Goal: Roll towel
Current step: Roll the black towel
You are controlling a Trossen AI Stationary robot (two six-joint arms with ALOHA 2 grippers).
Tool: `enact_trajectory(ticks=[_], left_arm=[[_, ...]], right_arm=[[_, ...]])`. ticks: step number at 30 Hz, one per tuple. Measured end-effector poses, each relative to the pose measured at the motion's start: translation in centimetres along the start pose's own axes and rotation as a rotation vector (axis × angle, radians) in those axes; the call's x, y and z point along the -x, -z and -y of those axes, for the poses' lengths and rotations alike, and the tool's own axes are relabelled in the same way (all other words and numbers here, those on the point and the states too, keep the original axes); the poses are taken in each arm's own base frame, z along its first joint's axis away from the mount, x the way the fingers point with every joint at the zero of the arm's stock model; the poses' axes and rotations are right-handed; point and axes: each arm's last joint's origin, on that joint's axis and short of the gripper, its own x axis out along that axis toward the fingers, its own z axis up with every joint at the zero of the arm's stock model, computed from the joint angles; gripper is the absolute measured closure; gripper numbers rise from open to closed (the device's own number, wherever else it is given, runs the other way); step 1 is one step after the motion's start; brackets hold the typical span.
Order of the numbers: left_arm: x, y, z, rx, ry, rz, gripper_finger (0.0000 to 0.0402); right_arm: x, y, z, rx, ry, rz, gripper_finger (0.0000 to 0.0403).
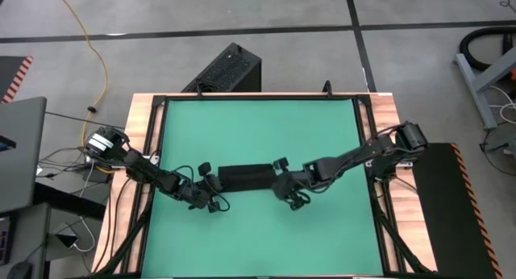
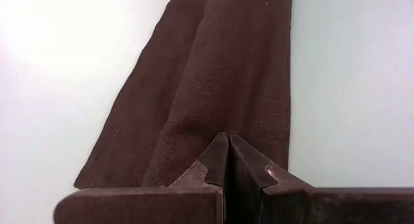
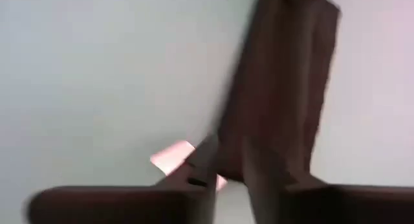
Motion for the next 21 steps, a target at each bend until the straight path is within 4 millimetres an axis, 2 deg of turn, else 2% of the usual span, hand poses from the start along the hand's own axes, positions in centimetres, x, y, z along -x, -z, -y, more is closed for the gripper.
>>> enact_trajectory(ticks=[7, 9, 12, 21], left_arm=[[0.0, 0.0, 0.0, 0.001, 0.002, 0.0, 0.0401], [0.0, 0.0, 0.0, 0.002, 0.002, 0.001, 0.0401], [0.0, 0.0, 0.0, 0.003, 0.003, 0.002, 0.0401], [0.0, 0.0, 0.0, 0.009, 0.003, 0.001, 0.0401]], right_arm=[[-0.1, -0.7, -0.2, 0.074, -0.051, 0.077, 0.0161], [-0.1, -0.9, 0.0, 0.066, -0.045, 0.103, 0.0131], [-0.6, -1.1, 0.4, 0.044, -0.029, 0.134, 0.0114], [-2.8, -0.7, -0.1, -0.025, -0.043, 0.117, 0.0112]])
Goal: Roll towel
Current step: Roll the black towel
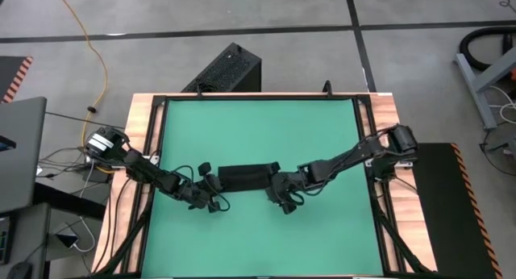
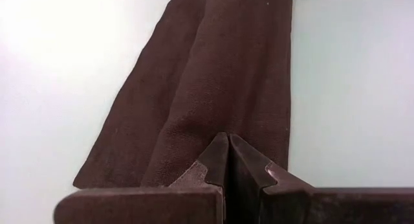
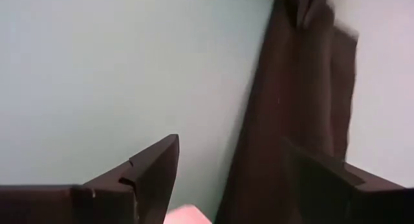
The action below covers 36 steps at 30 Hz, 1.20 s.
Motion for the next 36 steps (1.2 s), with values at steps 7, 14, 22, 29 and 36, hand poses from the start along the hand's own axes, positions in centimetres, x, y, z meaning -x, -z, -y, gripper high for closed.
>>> enact_trajectory(ticks=[7, 14, 22, 29, 36], left_arm=[[0.0, 0.0, 0.0, -0.003, 0.002, -0.003, 0.0401], [0.0, 0.0, 0.0, -0.019, 0.005, -0.005, 0.0401], [0.0, 0.0, 0.0, -0.031, 0.005, -0.004, 0.0401], [0.0, 0.0, 0.0, -0.032, 0.004, -0.005, 0.0401], [0.0, 0.0, 0.0, -0.035, 0.005, -0.005, 0.0401]], right_arm=[[-2.6, 2.9, 0.3, -0.021, 0.08, -0.224, 0.0112], [-1.5, 3.2, 1.0, -0.056, 0.062, -0.254, 0.0112], [-0.3, 3.4, 2.6, -0.038, 0.079, -0.27, 0.0112], [0.1, 3.9, 2.6, -0.051, 0.044, -0.312, 0.0112], [0.4, 3.5, 2.0, -0.028, 0.034, -0.303, 0.0112]])
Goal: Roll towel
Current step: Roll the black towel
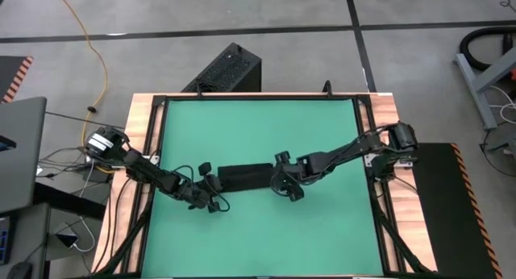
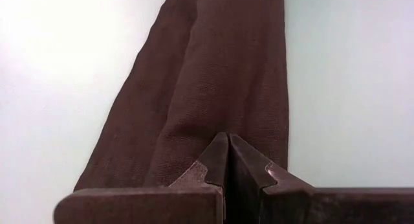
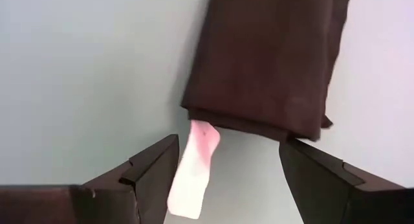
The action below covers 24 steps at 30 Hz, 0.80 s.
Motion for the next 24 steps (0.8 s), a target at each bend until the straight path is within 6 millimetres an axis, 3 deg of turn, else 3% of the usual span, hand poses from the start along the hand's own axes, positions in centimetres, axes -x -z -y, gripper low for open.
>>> enact_trajectory(ticks=[5, 11, 16, 21, 24], left_arm=[[0.0, 0.0, 0.0, 0.0, 0.0, 0.0, 0.0401], [0.0, 0.0, 0.0, 0.0, 0.0, 0.0, 0.0401], [0.0, -0.2, 0.1, -0.011, 0.008, 0.018, 0.0401], [0.6, -1.1, 0.3, -0.054, 0.07, 0.063, 0.0401], [1.2, -1.7, 0.2, -0.06, 0.086, 0.093, 0.0401]], right_arm=[[0.2, -0.2, -0.5, 0.035, -0.004, 0.008, 0.0112], [1.7, 0.2, 0.0, 0.039, 0.059, -0.036, 0.0112], [3.8, -0.7, 1.2, 0.029, 0.108, 0.095, 0.0112], [6.4, -2.5, 0.7, 0.154, 0.056, 0.287, 0.0112], [6.4, -3.1, 0.0, 0.203, 0.014, 0.354, 0.0112]])
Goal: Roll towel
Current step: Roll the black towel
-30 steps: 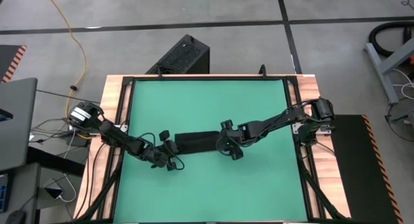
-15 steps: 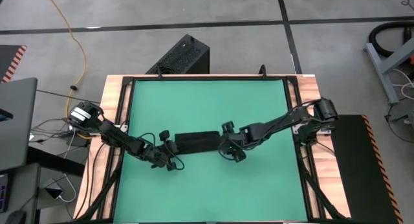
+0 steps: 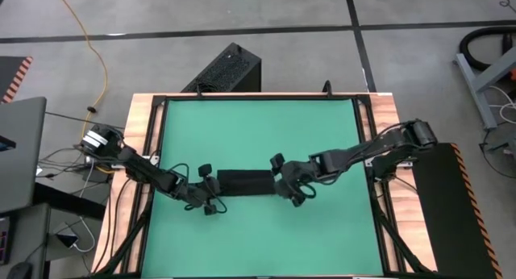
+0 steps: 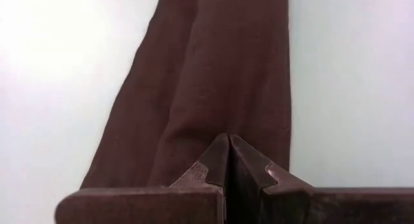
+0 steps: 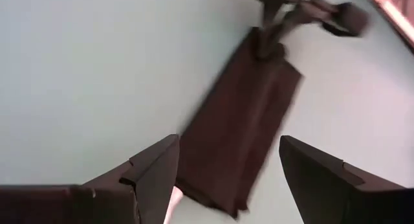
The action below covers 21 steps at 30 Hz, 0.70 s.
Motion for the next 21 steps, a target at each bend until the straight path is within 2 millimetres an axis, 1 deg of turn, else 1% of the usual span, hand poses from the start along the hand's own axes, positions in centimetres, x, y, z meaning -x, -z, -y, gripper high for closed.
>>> enact_trajectory(ticks=[3, 7, 11, 15, 21], left_arm=[[0.3, -0.2, -0.1, -0.008, 0.014, -0.001, 0.0402], [0.3, 0.0, -0.2, 0.01, 0.012, -0.023, 0.0402], [0.3, 0.2, -0.2, 0.019, 0.005, -0.045, 0.0402], [0.3, 0.1, -0.2, 0.015, 0.003, -0.044, 0.0402], [0.3, 0.2, -0.2, 0.012, 0.014, -0.052, 0.0402]], right_arm=[[-1.7, -0.1, -0.9, 0.032, -0.049, 0.03, 0.0112], [-3.4, -0.2, -1.6, 0.028, -0.06, 0.055, 0.0112], [-5.2, 1.0, -1.8, -0.016, -0.09, 0.001, 0.0112], [-6.6, 1.9, -1.4, -0.049, -0.09, -0.015, 0.0112], [-8.6, 4.0, -0.9, -0.073, -0.119, -0.074, 0.0112]])
